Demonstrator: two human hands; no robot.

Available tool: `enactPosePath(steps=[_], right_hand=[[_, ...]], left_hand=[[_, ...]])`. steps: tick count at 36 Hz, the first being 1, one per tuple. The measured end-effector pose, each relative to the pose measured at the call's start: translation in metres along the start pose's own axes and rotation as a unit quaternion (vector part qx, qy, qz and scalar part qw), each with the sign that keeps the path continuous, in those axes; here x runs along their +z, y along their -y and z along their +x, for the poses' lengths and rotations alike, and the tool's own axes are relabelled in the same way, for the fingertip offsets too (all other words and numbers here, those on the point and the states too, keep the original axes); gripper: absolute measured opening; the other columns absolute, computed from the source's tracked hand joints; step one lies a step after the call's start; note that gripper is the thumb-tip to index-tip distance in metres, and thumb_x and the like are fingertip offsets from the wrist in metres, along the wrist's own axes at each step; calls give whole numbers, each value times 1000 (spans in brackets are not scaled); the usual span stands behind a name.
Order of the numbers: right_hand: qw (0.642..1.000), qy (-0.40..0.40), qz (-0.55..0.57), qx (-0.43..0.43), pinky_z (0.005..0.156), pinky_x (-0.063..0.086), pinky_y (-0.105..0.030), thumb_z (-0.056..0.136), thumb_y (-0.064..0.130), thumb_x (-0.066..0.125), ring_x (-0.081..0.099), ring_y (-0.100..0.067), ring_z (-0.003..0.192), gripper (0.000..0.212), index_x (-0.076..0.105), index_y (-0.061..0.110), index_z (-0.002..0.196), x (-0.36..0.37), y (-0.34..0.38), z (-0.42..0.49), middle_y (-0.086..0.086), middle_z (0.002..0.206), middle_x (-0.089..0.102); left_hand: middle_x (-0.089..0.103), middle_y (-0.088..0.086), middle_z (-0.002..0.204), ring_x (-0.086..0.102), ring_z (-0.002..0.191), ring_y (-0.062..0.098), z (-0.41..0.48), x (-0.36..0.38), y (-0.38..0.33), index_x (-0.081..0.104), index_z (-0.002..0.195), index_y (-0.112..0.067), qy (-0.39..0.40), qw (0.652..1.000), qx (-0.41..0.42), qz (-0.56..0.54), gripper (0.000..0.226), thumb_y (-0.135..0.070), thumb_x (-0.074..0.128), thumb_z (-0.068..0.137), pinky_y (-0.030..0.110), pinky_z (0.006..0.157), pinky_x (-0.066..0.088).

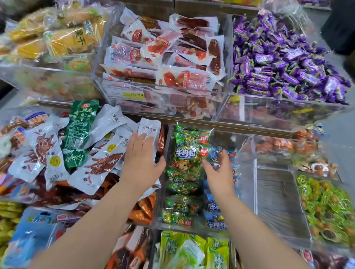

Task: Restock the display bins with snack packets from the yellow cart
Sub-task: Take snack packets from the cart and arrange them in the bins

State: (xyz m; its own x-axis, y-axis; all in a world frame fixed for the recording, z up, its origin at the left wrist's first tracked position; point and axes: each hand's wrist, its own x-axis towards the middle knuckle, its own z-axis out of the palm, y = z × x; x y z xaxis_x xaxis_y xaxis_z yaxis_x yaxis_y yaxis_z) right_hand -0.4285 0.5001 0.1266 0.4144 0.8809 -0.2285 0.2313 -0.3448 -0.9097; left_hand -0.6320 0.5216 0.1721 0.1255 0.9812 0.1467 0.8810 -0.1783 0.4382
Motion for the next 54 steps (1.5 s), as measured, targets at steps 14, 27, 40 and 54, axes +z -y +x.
enactPosePath(steps=[14, 27, 40, 54], right_hand=[[996, -59, 58, 25, 69, 43, -28, 84, 8, 60, 55, -12, 70, 19, 64, 25, 78, -54, -34, -118, 2, 75, 63], [909, -223, 125, 330, 59, 34, -24, 87, 5, 52, 48, -17, 71, 16, 64, -2, 79, -63, -191, -354, -11, 72, 57], [649, -344, 325, 596, 46, 30, -19, 92, 6, 46, 44, -14, 47, 31, 42, 14, 62, -1, -305, -668, -3, 56, 45], [610, -384, 375, 584, 50, 29, -22, 88, 5, 46, 42, -13, 48, 22, 44, 15, 69, -94, -344, -743, -2, 59, 46]], left_hand=[[53, -8, 68, 48, 60, 12, -87, 14, -60, 57, 90, -23, 154, 962, 16, -224, 3, -20, 55, 91, 27, 57, 34], [52, 6, 66, 47, 54, 14, -222, 95, -41, 49, 74, -14, 588, 802, -70, -83, 23, -14, 47, 97, 20, 49, 36], [52, 6, 52, 42, 44, 16, -371, 142, -52, 50, 80, -8, 695, 713, -51, 78, 14, -9, 47, 93, 20, 45, 31], [47, 8, 63, 40, 45, 14, -474, 181, -125, 47, 79, -12, 709, 682, 120, 136, 20, -10, 44, 98, 19, 47, 24]])
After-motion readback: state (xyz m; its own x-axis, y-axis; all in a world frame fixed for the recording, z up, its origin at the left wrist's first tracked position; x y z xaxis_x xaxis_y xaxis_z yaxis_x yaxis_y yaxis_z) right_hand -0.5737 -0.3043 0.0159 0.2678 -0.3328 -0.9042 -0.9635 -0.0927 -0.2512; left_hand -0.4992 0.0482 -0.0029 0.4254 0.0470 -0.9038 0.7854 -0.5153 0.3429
